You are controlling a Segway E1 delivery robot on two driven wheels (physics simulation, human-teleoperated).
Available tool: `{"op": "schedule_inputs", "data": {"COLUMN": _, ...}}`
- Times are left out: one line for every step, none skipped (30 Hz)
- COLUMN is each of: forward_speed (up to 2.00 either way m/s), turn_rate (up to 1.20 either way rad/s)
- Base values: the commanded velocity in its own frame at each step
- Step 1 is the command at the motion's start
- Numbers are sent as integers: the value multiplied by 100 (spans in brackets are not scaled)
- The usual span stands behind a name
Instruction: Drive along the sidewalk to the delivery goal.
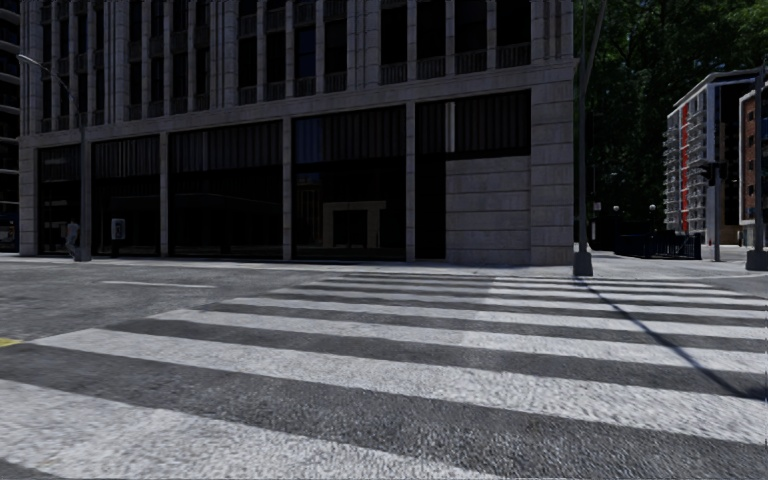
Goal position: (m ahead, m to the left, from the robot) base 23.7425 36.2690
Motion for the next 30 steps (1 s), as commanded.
{"op": "schedule_inputs", "data": {"forward_speed": 200, "turn_rate": -4}}
{"op": "schedule_inputs", "data": {"forward_speed": 200, "turn_rate": -4}}
{"op": "schedule_inputs", "data": {"forward_speed": 200, "turn_rate": -4}}
{"op": "schedule_inputs", "data": {"forward_speed": 200, "turn_rate": -4}}
{"op": "schedule_inputs", "data": {"forward_speed": 200, "turn_rate": -4}}
{"op": "schedule_inputs", "data": {"forward_speed": 200, "turn_rate": -4}}
{"op": "schedule_inputs", "data": {"forward_speed": 200, "turn_rate": -4}}
{"op": "schedule_inputs", "data": {"forward_speed": 200, "turn_rate": -4}}
{"op": "schedule_inputs", "data": {"forward_speed": 200, "turn_rate": -4}}
{"op": "schedule_inputs", "data": {"forward_speed": 200, "turn_rate": -4}}
{"op": "schedule_inputs", "data": {"forward_speed": 200, "turn_rate": -4}}
{"op": "schedule_inputs", "data": {"forward_speed": 200, "turn_rate": -4}}
{"op": "schedule_inputs", "data": {"forward_speed": 200, "turn_rate": -5}}
{"op": "schedule_inputs", "data": {"forward_speed": 200, "turn_rate": -5}}
{"op": "schedule_inputs", "data": {"forward_speed": 200, "turn_rate": -5}}
{"op": "schedule_inputs", "data": {"forward_speed": 200, "turn_rate": -5}}
{"op": "schedule_inputs", "data": {"forward_speed": 200, "turn_rate": -5}}
{"op": "schedule_inputs", "data": {"forward_speed": 200, "turn_rate": -5}}
{"op": "schedule_inputs", "data": {"forward_speed": 200, "turn_rate": -6}}
{"op": "schedule_inputs", "data": {"forward_speed": 200, "turn_rate": -13}}
{"op": "schedule_inputs", "data": {"forward_speed": 200, "turn_rate": -13}}
{"op": "schedule_inputs", "data": {"forward_speed": 200, "turn_rate": -17}}
{"op": "schedule_inputs", "data": {"forward_speed": 200, "turn_rate": -19}}
{"op": "schedule_inputs", "data": {"forward_speed": 200, "turn_rate": -20}}
{"op": "schedule_inputs", "data": {"forward_speed": 200, "turn_rate": -21}}
{"op": "schedule_inputs", "data": {"forward_speed": 200, "turn_rate": -21}}
{"op": "schedule_inputs", "data": {"forward_speed": 200, "turn_rate": -21}}
{"op": "schedule_inputs", "data": {"forward_speed": 200, "turn_rate": -22}}
{"op": "schedule_inputs", "data": {"forward_speed": 200, "turn_rate": -22}}
{"op": "schedule_inputs", "data": {"forward_speed": 200, "turn_rate": -24}}
